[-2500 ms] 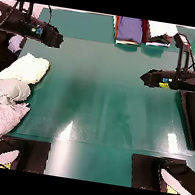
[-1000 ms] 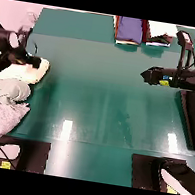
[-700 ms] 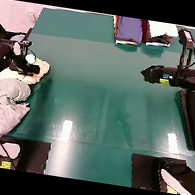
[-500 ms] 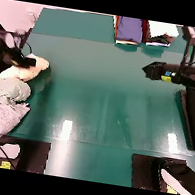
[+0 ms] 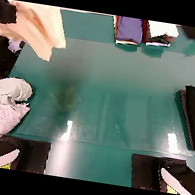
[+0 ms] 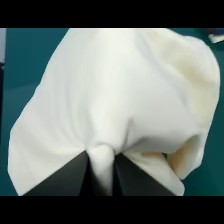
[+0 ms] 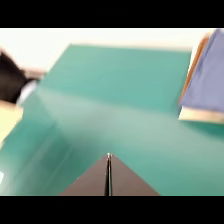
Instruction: Fold the shirts.
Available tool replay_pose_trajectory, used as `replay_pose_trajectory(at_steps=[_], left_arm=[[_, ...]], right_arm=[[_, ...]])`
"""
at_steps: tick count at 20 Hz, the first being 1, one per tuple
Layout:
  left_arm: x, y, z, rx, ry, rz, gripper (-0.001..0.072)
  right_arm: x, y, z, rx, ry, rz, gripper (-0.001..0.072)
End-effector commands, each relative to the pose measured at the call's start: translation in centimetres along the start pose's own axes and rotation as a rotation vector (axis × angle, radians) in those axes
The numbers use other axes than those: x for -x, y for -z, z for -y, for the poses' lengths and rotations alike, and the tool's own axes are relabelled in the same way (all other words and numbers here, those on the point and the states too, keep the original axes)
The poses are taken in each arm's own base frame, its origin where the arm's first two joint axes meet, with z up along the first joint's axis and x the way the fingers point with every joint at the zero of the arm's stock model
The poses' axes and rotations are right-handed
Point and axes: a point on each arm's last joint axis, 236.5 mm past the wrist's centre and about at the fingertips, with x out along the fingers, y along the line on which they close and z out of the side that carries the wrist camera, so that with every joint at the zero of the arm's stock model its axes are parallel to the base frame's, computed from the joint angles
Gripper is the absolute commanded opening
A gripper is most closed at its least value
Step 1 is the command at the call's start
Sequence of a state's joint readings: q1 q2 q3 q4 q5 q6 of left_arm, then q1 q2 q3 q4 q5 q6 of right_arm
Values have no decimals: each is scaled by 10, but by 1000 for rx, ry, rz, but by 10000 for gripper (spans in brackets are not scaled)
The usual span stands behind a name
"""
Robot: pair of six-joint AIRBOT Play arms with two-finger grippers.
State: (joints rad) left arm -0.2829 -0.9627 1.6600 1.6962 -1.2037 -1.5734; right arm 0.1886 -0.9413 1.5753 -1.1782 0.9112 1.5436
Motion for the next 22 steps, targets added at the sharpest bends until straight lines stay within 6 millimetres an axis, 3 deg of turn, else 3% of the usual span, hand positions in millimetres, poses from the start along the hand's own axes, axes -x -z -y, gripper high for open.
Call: replay_pose_trajectory(at_steps=[1,4,10,13,14,15,17,19,21,22], left_arm=[[23,1,68,-47,174,-10,32],[-11,43,138,-137,309,-190,33],[-73,165,294,-252,597,-568,34],[-100,201,352,-185,705,-642,49],[-109,203,363,-154,723,-635,333],[-117,201,361,-154,706,-616,633],[-134,188,329,-172,622,-585,601],[-149,177,278,-153,521,-590,600],[-161,172,228,-97,439,-619,600],[-167,172,206,-65,405,-636,601]], right_arm=[[28,-40,6,20,38,90,23],[30,-32,23,9,79,46,24],[-1,17,46,-36,100,-157,23],[-17,37,55,-56,104,-234,23],[-21,43,58,-60,105,-257,23],[-23,47,59,-63,106,-273,23],[-23,56,62,-64,112,-308,23],[-16,75,68,-56,139,-379,23],[-6,113,83,-58,193,-480,23],[0,143,91,-70,218,-554,24]])
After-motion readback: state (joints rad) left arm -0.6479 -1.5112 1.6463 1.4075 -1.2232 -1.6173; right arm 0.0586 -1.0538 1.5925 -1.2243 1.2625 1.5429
